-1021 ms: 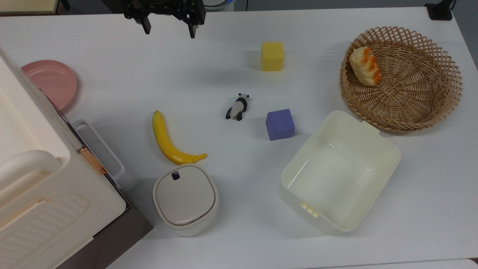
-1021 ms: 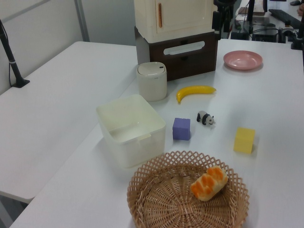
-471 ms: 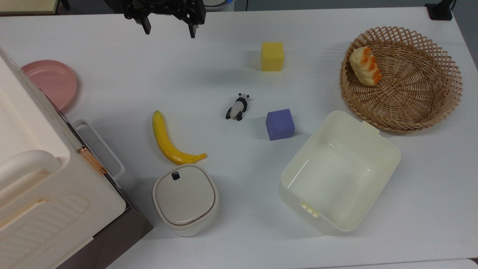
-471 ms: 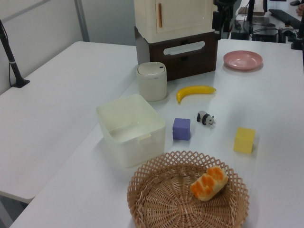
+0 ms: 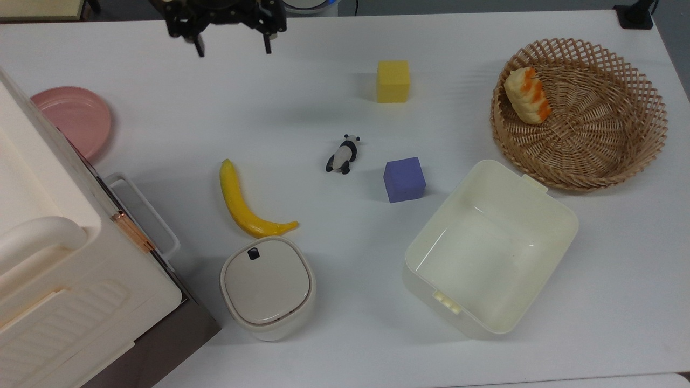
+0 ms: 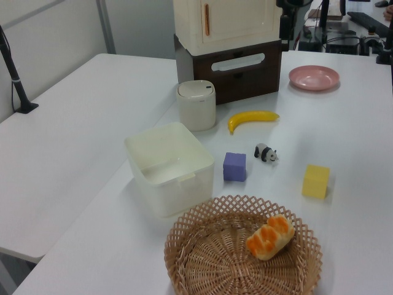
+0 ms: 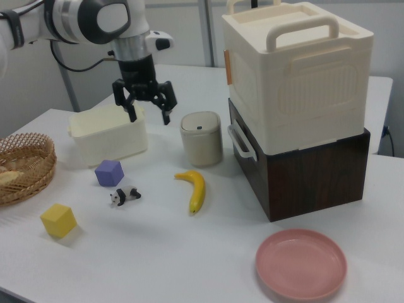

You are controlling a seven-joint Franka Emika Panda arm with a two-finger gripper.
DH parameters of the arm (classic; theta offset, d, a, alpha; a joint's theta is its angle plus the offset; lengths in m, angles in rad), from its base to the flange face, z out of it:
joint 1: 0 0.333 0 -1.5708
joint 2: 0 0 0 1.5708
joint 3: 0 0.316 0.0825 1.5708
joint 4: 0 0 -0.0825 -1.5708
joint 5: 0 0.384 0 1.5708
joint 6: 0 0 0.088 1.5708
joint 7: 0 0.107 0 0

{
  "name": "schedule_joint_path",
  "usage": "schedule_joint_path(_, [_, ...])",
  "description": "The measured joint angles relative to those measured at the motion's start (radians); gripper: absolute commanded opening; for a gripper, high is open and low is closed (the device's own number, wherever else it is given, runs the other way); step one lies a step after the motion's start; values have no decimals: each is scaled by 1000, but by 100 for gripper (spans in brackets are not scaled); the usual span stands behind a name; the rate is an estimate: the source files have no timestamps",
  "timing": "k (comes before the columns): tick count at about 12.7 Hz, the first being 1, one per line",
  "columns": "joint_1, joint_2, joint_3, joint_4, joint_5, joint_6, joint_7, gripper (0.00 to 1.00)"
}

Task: Open the drawer
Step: 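Move the open gripper down to the drawer handle of the brown unit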

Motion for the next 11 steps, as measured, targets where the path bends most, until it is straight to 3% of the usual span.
schedule_joint_path(4, [145,24,-196,0,-5,103,-329,100])
schedule_joint_path(6, [216,44,-277,0,-5,159,-413,100])
schedule_joint_path(9, [321,105,-370,-1,-5,267,-439,100])
schedule_joint_path(11, [328,167,-381,-2,-9,385,-440,100])
